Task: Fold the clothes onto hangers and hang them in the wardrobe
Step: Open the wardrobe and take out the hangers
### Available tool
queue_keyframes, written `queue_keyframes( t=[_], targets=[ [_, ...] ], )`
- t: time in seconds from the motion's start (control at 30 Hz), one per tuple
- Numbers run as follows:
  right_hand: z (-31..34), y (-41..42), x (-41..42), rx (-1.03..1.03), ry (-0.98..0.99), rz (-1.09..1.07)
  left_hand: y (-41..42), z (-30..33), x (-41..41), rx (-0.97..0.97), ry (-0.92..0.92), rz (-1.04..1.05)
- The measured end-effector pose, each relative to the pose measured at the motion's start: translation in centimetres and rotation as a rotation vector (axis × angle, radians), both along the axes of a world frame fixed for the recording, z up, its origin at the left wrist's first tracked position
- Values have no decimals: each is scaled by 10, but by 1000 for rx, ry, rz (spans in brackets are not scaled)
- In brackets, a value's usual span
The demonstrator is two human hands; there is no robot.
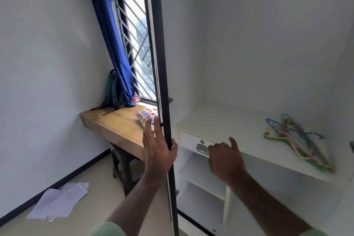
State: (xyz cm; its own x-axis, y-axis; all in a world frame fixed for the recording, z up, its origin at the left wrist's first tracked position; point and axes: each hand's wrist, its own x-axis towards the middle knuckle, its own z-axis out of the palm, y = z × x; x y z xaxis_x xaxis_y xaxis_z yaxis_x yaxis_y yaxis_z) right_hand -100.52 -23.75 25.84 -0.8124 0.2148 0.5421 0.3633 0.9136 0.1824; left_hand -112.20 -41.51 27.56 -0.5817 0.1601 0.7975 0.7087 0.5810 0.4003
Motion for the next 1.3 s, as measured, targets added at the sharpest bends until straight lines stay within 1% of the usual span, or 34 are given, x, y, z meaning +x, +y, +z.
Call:
queue_keyframes(
  t=[0.07, 0.23, 0.3, 0.37, 0.47, 0.53, 0.63, 0.83, 1.0, 1.13, 1.3],
  targets=[
    [-3, -8, -9, 7, 0, 21, -22, 0, -9, -213, 216, 127],
    [-5, -33, -32, 24, -7, 120, -70, 12, -31, -539, 554, 331],
    [1, -42, -42, 17, -14, 161, -80, 21, -38, -700, 600, 372],
    [7, -49, -54, 8, 1, 192, -92, 28, -48, -860, 605, 373],
    [19, -57, -72, 5, 31, 219, -116, 32, -68, -1001, 582, 399],
    [24, -60, -85, 2, 29, 228, -131, 32, -81, -1041, 575, 403],
    [29, -63, -106, -2, 24, 230, -150, 37, -101, -1047, 580, 400],
    [35, -72, -151, 25, 23, 256, -184, 56, -154, -1088, 524, 407],
    [37, -79, -187, 36, 10, 244, -206, 61, -202, -1121, 386, 457],
    [47, -79, -211, 48, 14, 214, -217, 68, -238, -1050, 280, 448],
    [53, -78, -236, 36, 6, 185, -227, 52, -254, -1026, 390, 388]
  ],
)
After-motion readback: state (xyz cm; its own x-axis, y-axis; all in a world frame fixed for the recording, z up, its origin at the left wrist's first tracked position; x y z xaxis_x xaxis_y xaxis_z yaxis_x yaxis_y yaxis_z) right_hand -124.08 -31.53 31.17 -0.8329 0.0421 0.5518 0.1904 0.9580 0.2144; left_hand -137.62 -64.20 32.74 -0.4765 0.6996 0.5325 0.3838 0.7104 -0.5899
